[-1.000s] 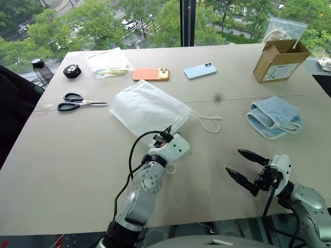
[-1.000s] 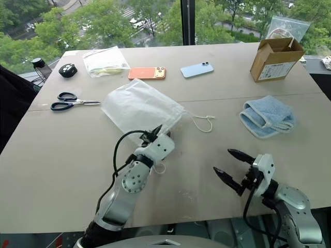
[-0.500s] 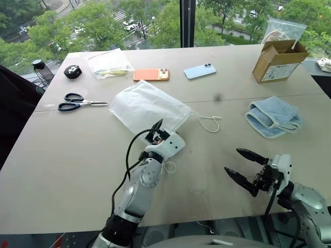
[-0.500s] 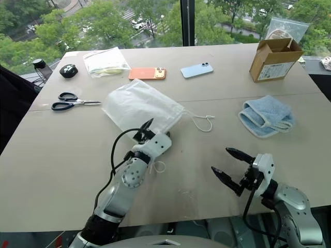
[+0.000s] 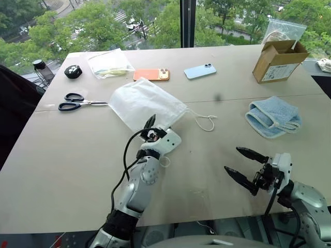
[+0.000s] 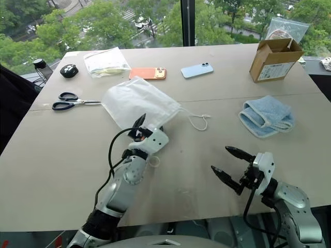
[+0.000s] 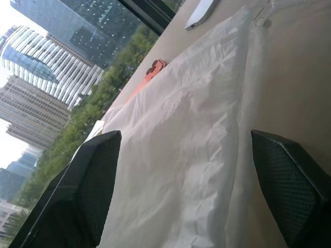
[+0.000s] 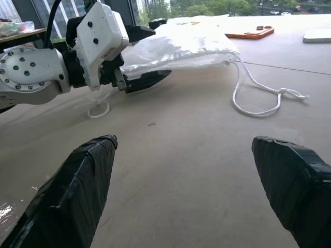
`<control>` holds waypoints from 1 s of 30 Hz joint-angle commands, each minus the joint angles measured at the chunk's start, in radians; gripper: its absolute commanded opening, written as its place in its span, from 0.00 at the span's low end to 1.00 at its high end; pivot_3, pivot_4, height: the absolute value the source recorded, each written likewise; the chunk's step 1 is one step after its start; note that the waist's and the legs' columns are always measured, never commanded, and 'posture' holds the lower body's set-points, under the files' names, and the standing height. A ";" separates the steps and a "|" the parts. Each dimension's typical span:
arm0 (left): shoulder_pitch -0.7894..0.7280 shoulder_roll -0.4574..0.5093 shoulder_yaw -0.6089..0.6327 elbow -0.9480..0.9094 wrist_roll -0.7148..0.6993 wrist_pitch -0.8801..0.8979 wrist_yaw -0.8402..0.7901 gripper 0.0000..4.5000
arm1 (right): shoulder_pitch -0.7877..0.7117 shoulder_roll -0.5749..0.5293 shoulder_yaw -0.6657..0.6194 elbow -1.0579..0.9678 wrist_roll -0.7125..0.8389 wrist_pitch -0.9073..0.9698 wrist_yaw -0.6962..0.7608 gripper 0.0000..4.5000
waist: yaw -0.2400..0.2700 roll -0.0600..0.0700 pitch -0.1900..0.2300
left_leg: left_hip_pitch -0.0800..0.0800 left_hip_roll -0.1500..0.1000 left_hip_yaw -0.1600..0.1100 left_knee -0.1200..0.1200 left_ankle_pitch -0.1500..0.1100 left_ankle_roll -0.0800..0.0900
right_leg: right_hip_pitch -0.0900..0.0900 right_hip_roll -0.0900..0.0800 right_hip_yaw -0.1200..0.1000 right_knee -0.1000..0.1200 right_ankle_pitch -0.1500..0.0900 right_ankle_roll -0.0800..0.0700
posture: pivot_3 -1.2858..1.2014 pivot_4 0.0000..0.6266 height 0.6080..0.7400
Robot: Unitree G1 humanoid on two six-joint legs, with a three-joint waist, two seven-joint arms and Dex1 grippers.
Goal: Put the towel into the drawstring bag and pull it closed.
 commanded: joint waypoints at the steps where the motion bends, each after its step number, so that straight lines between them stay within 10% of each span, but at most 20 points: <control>1: 0.024 0.003 0.008 -0.057 -0.019 -0.043 -0.012 0.89 | -0.002 0.003 -0.017 -0.014 0.005 -0.022 0.005 1.00 | 0.000 0.000 0.000 | 0.000 0.000 0.000 0.000 0.000 0.000 | 0.000 0.000 0.000 0.000 0.000 0.000 | 0.52 0.24 1.00; 30: -0.002 -0.021 0.097 0.011 -0.010 -0.031 0.058 0.89 | -0.012 0.017 -0.020 0.007 -0.012 -0.039 -0.006 1.00 | 0.000 0.000 0.000 | 0.000 0.000 0.000 0.001 0.000 0.000 | 0.000 0.000 0.000 0.001 0.000 0.000 | 0.52 0.24 1.00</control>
